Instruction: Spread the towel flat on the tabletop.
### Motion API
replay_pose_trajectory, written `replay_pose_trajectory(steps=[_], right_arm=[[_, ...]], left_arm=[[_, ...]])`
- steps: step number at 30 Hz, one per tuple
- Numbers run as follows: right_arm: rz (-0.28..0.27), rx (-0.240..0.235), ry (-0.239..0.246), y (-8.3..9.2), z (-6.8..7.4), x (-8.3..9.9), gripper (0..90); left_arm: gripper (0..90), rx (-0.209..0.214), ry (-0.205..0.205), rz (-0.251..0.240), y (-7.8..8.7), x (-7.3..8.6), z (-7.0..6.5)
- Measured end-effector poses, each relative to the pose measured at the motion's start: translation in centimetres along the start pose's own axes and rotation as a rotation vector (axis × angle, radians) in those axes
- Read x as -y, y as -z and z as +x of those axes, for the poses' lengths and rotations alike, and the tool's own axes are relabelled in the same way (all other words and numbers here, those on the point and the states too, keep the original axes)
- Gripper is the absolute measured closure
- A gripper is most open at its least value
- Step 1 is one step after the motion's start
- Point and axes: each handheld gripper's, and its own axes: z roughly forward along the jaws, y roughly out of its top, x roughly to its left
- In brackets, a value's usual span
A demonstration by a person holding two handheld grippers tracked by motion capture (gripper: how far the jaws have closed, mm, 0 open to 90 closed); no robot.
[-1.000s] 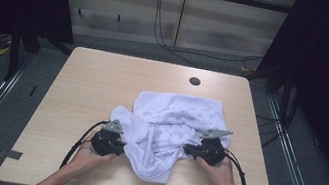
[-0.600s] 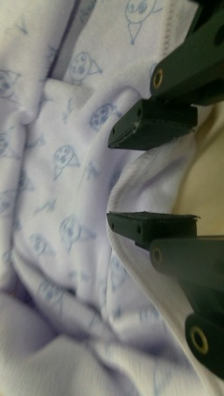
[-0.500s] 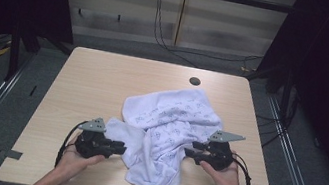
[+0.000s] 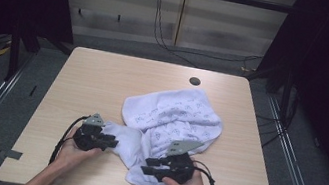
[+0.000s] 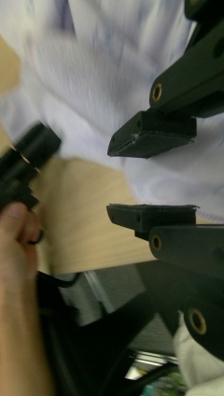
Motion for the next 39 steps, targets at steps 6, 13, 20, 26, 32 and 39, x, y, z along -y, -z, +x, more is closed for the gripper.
replay_pose_trajectory(steps=[6,13,20,26,32,39], right_arm=[[0.144,-0.013,0.041,-4.2,1.2,1.4,58.7],[0.129,0.043,0.138,-5.1,1.8,2.3,54.0],[0.126,0.126,0.225,-4.8,2.2,2.7,81.7],[0.088,0.027,0.036,-2.5,0.5,2.3,86.2],[-0.093,0.119,-0.042,4.1,-1.7,1.5,86.2],[-0.131,0.286,-0.2,9.5,-7.1,4.7,85.8]], left_arm=[[70.0,0.013,0.001,-0.003,0.9,1.0,-0.2],[68.8,0.01,0.012,-0.002,0.8,0.7,0.1],[68.3,0.008,0.006,0.0,0.8,0.7,0.2],[69.5,0.025,-0.019,0.024,1.6,1.5,-0.9],[69.7,0.033,-0.034,0.049,2.2,2.1,-2.1],[67.3,0.098,-0.059,-0.01,3.4,2.0,-2.1]])
